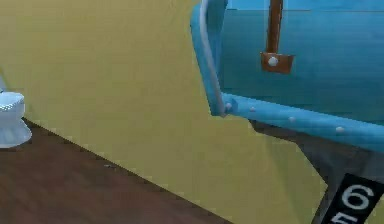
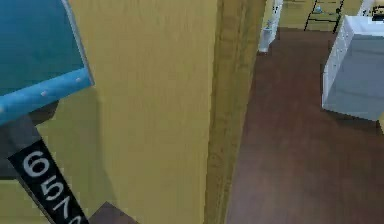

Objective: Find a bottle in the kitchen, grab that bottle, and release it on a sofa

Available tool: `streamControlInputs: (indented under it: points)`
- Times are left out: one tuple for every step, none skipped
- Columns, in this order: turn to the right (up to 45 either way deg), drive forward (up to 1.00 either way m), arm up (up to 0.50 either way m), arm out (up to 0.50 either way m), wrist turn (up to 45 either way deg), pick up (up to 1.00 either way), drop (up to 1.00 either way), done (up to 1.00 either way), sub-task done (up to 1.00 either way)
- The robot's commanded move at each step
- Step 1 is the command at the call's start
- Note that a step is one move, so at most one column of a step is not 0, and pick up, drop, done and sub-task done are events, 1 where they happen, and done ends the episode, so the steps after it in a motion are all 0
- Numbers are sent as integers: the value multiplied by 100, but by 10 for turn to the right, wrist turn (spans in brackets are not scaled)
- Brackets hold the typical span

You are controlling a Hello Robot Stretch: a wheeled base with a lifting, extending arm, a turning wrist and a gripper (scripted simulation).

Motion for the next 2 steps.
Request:
streamControlInputs:
  points:
    - [-450, 0, 0, 0, 0, 0, 0, 0, 0]
    - [-390, 0, 0, 0, 0, 0, 0, 0, 0]
